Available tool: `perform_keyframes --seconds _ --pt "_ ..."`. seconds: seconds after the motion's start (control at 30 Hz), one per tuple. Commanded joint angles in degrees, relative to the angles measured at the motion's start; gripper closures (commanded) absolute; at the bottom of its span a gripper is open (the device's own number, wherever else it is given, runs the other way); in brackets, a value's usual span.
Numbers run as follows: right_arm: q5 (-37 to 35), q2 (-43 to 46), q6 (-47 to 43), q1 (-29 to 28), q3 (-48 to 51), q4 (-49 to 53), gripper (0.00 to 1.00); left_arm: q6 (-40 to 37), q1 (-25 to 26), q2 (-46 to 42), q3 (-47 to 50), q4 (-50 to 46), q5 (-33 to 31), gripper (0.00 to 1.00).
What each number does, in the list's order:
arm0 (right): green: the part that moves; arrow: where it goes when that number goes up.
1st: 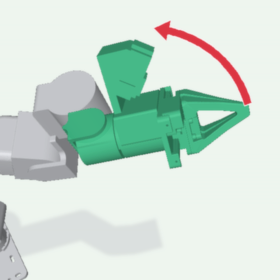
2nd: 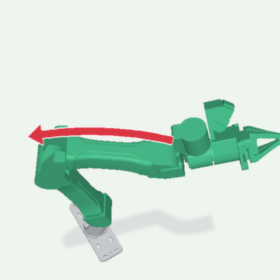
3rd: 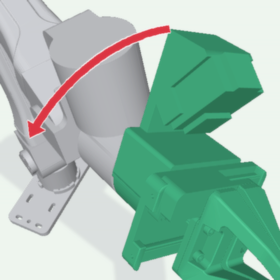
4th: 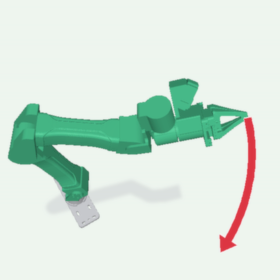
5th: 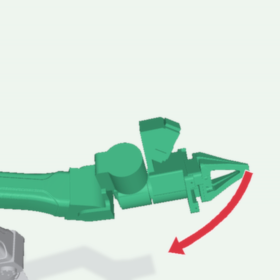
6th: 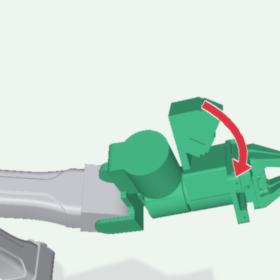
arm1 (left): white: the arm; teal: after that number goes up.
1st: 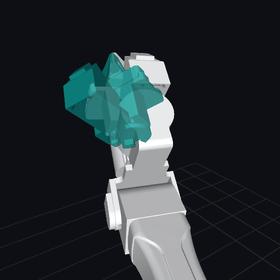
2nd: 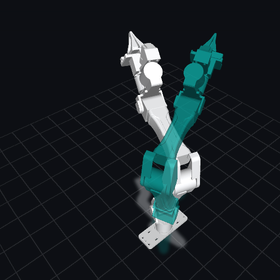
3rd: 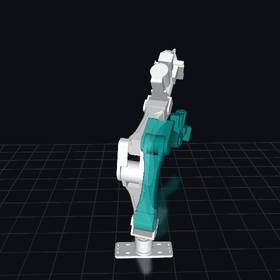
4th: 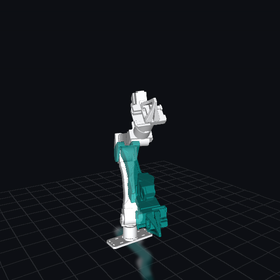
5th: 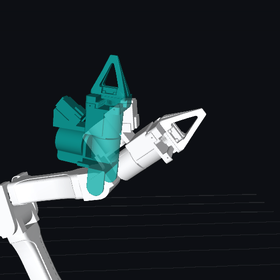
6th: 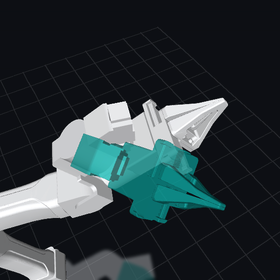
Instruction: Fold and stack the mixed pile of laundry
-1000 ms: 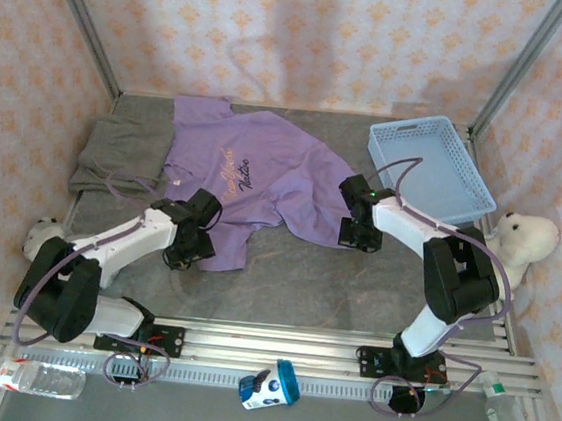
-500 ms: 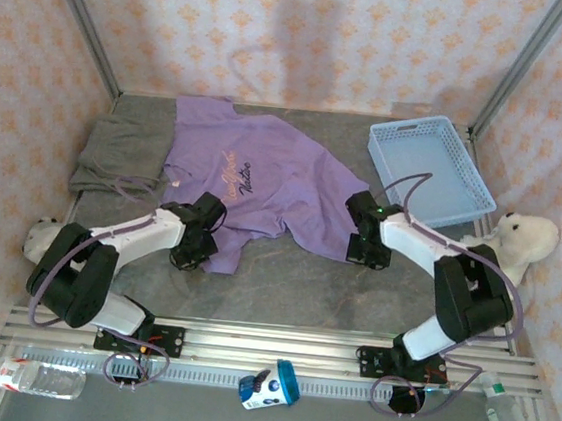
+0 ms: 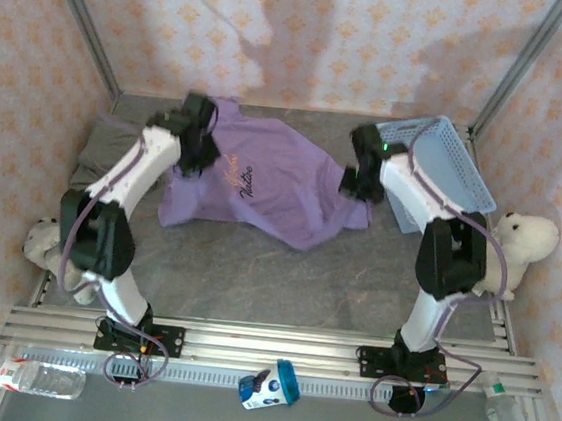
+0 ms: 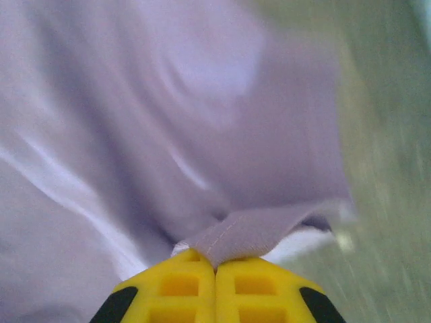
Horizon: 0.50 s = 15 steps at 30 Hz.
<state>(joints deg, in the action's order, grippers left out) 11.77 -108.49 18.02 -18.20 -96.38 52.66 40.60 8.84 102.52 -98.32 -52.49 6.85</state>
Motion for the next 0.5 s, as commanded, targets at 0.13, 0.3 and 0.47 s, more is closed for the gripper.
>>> perform_keyframes --seconds 0.13,0.3,0.47 --pt "16.2 -12.8 1.8 10.0 -59.3 9.4 1.00 -2.0 -7.9 23.3 -74.1 -19.0 8.5 1.00" --pt "27.9 -3.4 5.9 13.4 -58.4 -5.4 1.00 2.7 -12.5 7.6 -60.9 0.7 15.9 1.00" --pt "26.7 11.3 -0.3 13.5 -36.6 -7.7 1.00 -0.8 -12.4 -13.5 -37.2 11.7 11.3 1.00"
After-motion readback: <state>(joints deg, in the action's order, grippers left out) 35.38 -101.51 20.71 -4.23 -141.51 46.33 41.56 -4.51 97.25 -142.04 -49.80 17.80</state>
